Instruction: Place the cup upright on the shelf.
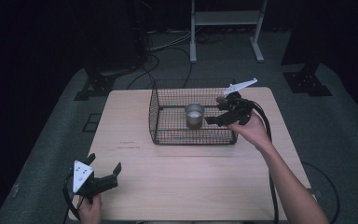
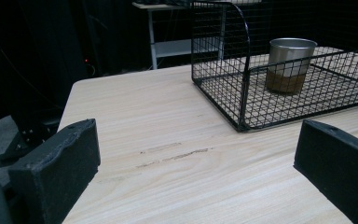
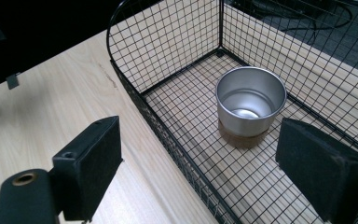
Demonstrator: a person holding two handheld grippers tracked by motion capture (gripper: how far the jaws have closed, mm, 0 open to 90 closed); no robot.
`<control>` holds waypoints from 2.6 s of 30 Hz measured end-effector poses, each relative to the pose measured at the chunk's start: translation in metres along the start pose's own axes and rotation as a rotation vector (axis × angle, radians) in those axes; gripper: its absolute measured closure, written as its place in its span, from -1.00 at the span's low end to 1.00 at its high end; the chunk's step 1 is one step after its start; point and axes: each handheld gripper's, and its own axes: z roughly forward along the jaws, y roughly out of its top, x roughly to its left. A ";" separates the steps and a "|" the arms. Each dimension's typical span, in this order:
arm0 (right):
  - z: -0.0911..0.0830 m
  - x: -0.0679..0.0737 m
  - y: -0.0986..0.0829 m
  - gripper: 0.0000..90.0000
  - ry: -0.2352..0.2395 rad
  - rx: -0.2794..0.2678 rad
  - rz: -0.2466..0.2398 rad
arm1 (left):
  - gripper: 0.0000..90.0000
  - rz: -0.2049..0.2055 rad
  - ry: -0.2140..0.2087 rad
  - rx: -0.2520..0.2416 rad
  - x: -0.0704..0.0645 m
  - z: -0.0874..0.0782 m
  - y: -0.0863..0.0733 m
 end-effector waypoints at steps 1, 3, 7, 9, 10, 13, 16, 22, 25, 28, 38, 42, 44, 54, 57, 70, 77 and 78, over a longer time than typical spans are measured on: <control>-0.002 0.000 -0.002 -0.70 0.002 -0.006 0.000 | -1.00 -0.001 0.000 0.000 0.000 0.000 0.000; -0.007 0.001 -0.006 -0.70 -0.002 -0.010 0.003 | -1.00 -0.002 0.000 -0.001 0.000 0.000 0.000; -0.013 0.002 -0.010 -0.70 -0.001 -0.023 0.001 | -1.00 -0.002 0.001 -0.001 0.000 0.000 0.000; -0.018 0.003 -0.015 -0.70 0.001 -0.027 0.002 | -1.00 -0.001 -0.001 0.000 0.000 0.000 0.000; -0.018 0.003 -0.015 -0.70 0.001 -0.027 0.002 | -1.00 0.001 -0.001 0.000 0.000 0.000 0.000; -0.023 0.004 -0.021 -0.70 0.000 -0.028 -0.002 | -1.00 -0.001 -0.001 -0.001 -0.001 0.000 0.000; -0.030 0.005 -0.031 -0.70 0.004 -0.042 0.008 | -1.00 0.002 0.000 0.002 -0.001 0.000 0.000; -0.033 0.004 -0.044 -0.69 -0.001 -0.036 0.014 | -1.00 0.003 -0.002 0.003 -0.002 0.001 0.000; -0.035 0.003 -0.053 -0.69 -0.002 -0.030 0.025 | -1.00 0.002 -0.001 0.001 -0.002 0.001 0.000; -0.038 0.001 -0.062 -0.69 -0.006 -0.031 0.037 | -1.00 0.001 -0.001 -0.001 -0.002 0.001 0.000; -0.047 -0.007 -0.082 -0.69 -0.023 -0.029 0.066 | -1.00 0.002 0.000 0.000 -0.002 0.001 0.000; -0.049 -0.008 -0.085 -0.69 -0.025 -0.033 0.063 | -1.00 0.002 -0.001 0.000 -0.002 0.001 0.000; -0.050 -0.008 -0.088 -0.68 -0.028 -0.032 0.068 | -1.00 0.000 0.000 -0.001 -0.002 0.001 0.000; -0.056 -0.007 -0.102 -0.68 -0.031 -0.041 0.073 | -1.00 0.001 0.000 0.004 -0.002 0.001 0.000; -0.056 -0.007 -0.108 -0.68 -0.031 -0.032 0.075 | -1.00 0.004 -0.002 0.004 -0.002 0.002 0.000; -0.054 -0.007 -0.133 -0.68 -0.025 -0.031 0.104 | -1.00 0.006 -0.006 0.006 -0.004 0.003 0.000; -0.056 -0.005 -0.142 -0.68 -0.039 -0.036 0.109 | -1.00 0.011 -0.008 0.010 -0.005 0.003 0.000; -0.056 -0.006 -0.143 -0.68 -0.041 -0.037 0.107 | -1.00 0.012 -0.009 0.010 -0.005 0.003 0.001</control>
